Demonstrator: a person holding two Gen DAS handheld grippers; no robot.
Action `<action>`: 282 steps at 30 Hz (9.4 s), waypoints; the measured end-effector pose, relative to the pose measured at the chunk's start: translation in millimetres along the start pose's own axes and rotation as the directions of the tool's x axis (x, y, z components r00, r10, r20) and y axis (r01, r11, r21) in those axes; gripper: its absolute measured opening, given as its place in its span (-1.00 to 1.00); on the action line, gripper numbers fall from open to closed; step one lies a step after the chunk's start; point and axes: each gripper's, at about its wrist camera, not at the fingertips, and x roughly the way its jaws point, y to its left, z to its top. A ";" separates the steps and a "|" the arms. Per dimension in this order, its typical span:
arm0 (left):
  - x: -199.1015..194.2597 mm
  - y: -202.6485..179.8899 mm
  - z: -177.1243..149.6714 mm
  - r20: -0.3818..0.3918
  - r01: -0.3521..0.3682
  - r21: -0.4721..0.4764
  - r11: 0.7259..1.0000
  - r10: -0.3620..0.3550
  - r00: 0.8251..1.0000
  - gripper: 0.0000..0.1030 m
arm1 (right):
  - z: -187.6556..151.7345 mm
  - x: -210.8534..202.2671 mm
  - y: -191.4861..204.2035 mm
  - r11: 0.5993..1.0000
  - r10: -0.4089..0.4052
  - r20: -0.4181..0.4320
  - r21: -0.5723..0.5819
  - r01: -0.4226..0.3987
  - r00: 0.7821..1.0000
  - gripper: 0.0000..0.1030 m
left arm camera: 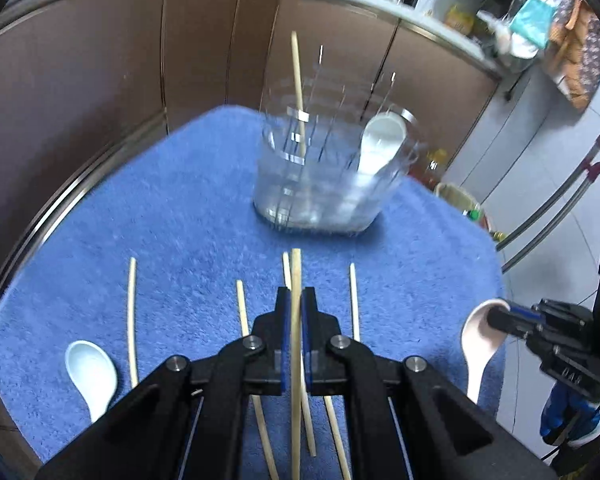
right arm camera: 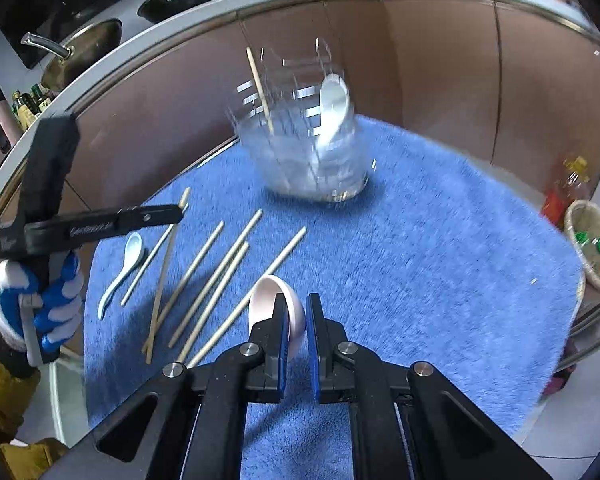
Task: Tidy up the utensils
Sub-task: 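Lift chopstick and pink spoon into the wire holder and open both tools, then withdraw both tools from the holder back over the loose chopsticks, then close the left tool on a chopstick while the right tool grips another chopstick, then carry both held chopsticks up over the wire holder, then drop the chopsticks into the holder by opening both tools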
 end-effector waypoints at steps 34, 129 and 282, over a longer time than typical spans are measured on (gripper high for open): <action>-82.1 17.9 166.7 0.548 0.142 -0.098 0.985 -0.066 0.834 -0.93 | 173.3 -12.8 14.3 0.931 -0.346 0.560 0.104 0.351 0.753 -0.84; -205.4 -64.8 -98.6 0.572 -0.343 0.021 0.939 0.270 0.775 0.00 | -57.0 -152.6 118.2 0.968 -0.252 0.470 0.117 0.224 0.846 -0.12; -82.3 11.2 73.4 0.409 0.189 -0.121 0.974 -0.125 0.904 -0.19 | 74.5 -67.7 40.1 0.991 -0.127 0.527 0.098 0.088 0.841 -0.34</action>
